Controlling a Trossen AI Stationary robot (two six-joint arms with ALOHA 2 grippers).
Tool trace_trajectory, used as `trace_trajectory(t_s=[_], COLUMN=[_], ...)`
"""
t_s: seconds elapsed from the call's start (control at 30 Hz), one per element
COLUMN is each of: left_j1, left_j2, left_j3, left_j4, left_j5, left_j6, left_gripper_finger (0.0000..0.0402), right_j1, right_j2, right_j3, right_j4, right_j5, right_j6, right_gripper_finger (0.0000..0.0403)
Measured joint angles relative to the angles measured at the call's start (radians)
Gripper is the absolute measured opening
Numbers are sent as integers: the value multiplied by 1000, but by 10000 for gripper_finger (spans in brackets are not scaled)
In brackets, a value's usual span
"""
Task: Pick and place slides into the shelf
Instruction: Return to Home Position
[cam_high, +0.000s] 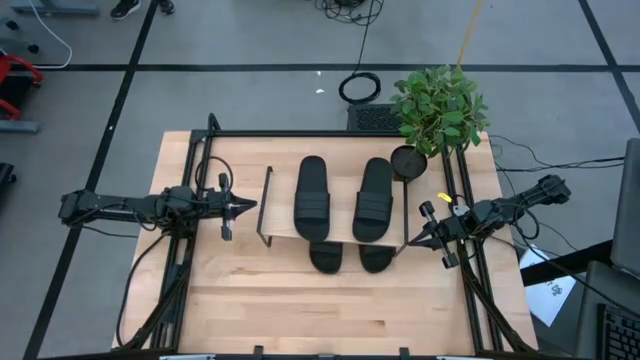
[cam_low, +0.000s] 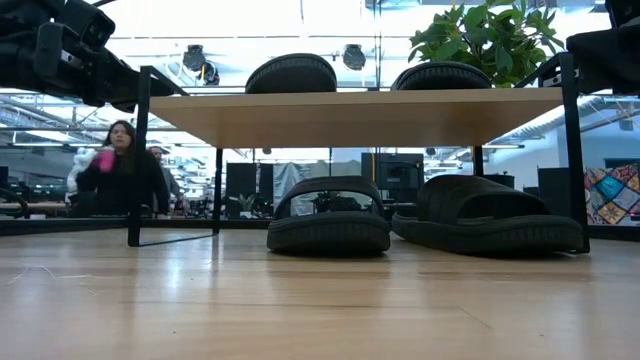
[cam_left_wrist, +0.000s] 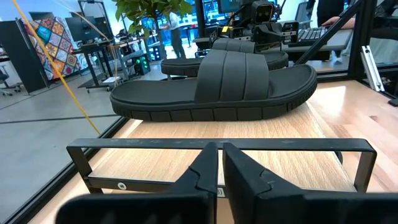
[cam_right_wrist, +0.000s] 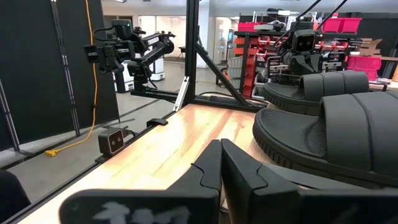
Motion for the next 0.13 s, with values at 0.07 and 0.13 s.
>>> trace_trajectory(t_s=[0.07,0.13], left_j1=[0,0], left_j2=[0,0], left_j3=[0,0], left_j4=[0,0], left_j5=[0,0], left_j6=[0,0], left_gripper_finger=[27,28], right_j1=[0,0], right_j2=[0,0], right_j3=[0,0], right_j4=[0,0], right_j5=[0,0], right_j6=[0,0], right_gripper_finger=[0,0])
